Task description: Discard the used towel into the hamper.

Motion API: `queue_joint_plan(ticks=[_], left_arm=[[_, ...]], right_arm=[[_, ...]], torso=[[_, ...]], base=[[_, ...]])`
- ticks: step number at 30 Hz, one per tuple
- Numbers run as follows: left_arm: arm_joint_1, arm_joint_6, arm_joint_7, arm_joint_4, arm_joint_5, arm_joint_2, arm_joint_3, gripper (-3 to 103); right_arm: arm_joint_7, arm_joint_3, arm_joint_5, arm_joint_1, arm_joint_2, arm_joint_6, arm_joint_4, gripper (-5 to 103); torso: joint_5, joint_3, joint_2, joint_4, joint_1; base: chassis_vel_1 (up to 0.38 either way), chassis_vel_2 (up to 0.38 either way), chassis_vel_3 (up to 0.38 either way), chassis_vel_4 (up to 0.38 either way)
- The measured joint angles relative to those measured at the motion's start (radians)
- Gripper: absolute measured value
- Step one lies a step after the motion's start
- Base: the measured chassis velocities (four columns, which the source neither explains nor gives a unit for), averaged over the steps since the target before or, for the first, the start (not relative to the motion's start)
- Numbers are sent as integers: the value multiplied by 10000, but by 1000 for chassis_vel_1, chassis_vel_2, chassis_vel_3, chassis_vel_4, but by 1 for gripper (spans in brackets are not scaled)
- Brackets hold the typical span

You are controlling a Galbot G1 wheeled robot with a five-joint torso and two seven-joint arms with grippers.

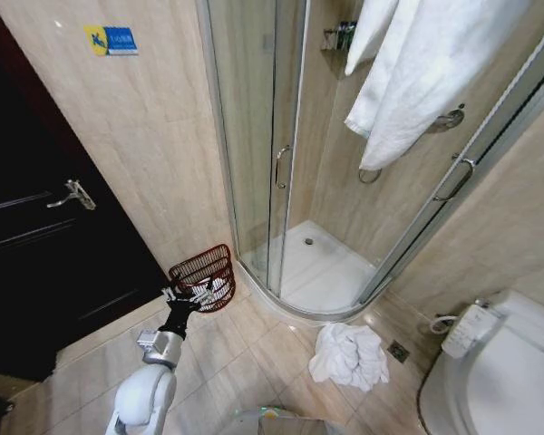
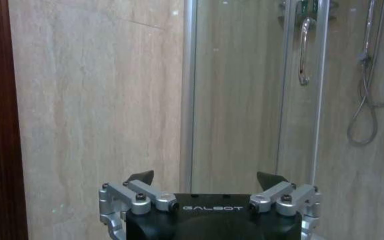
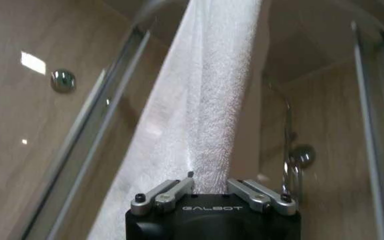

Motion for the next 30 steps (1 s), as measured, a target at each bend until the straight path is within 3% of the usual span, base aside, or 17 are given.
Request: queue_joint_plan(ticks=[7, 13, 19, 23, 27, 30], left_arm=[[11, -58, 26, 41, 43, -90, 43, 100], [99, -133, 40, -16, 33, -175, 24, 100], [150, -195, 41, -71, -137, -124, -115, 100], [147, -240, 41, -57, -273, -62, -218, 100], [170, -270, 41, -43, -435, -26, -332, 100], [168, -272, 42, -42, -484, 12, -378, 100]], right_arm=[[709, 1078, 465, -2246, -349, 26, 1092, 4], [1643, 1234, 633, -3648, 60, -17, 1951, 4], [1933, 1448, 585, -5087, 455, -16, 2192, 4], [1529, 1780, 186, -6276, 803, 456, 2086, 4], [-196, 2006, -944, -7953, 1375, 2000, 1388, 4], [-654, 2045, -1568, -8655, 1716, 2424, 1073, 4]], torso=[[4, 2, 0, -1, 0], [-5, 1, 0, 1, 0], [1, 2, 0, 0, 0], [2, 3, -1, -2, 1], [1, 3, -1, 0, 1], [1, 3, -1, 0, 1]], base=[[0, 0, 0, 0], [0, 0, 0, 0], [0, 0, 0, 0], [0, 0, 0, 0], [0, 0, 0, 0], [0, 0, 0, 0]])
